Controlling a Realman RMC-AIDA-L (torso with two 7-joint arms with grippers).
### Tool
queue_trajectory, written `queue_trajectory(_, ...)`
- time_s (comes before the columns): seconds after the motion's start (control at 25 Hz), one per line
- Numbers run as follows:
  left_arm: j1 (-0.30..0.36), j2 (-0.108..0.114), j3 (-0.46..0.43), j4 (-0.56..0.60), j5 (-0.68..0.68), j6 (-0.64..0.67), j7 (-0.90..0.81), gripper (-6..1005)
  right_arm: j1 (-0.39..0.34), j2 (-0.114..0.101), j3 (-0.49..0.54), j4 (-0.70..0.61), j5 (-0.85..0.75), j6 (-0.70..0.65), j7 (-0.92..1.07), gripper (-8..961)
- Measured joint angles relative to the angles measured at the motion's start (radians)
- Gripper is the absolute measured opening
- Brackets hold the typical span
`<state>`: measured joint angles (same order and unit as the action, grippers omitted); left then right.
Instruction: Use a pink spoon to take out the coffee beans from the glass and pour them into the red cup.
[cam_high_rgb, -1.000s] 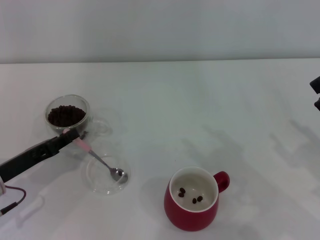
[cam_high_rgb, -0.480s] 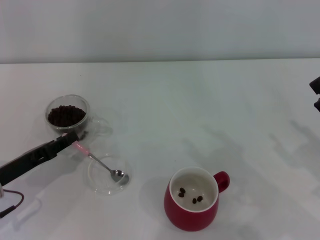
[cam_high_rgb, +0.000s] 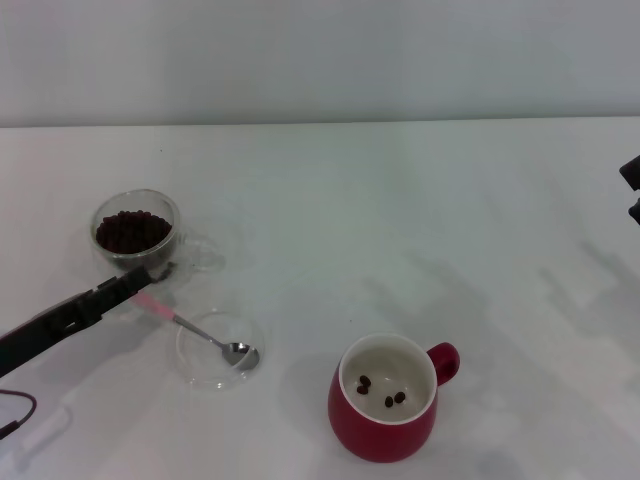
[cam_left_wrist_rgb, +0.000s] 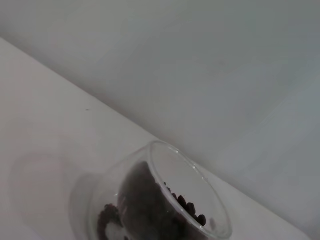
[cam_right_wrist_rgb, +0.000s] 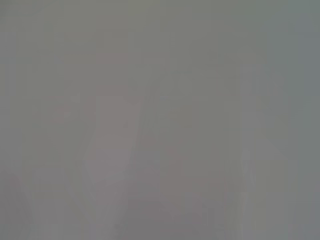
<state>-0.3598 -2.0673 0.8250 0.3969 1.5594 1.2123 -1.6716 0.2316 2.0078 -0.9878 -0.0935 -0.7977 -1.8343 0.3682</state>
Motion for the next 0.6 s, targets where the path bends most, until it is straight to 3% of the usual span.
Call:
queue_trajectory(0.2, 0.020, 0.006, -0.001, 0.019, 0.000, 0.010, -0.003, 718, -0.002, 0.001, -0.006, 0.001, 0.000, -0.008, 0.000, 720)
queue_trajectory(0.44, 0.064, 0.014, 0.000, 0.069, 0.003, 0.027, -0.004, 730, -0.006, 0.003, -0.009, 0.002, 0.000, -0.034, -0.006, 719)
queue_trajectory(0.6, 0.144, 0.015, -0.008, 0.159, -0.003, 0.032, 0.001, 773, -0.008, 0.003, -0.009, 0.002, 0.000, -0.071, -0.010, 719)
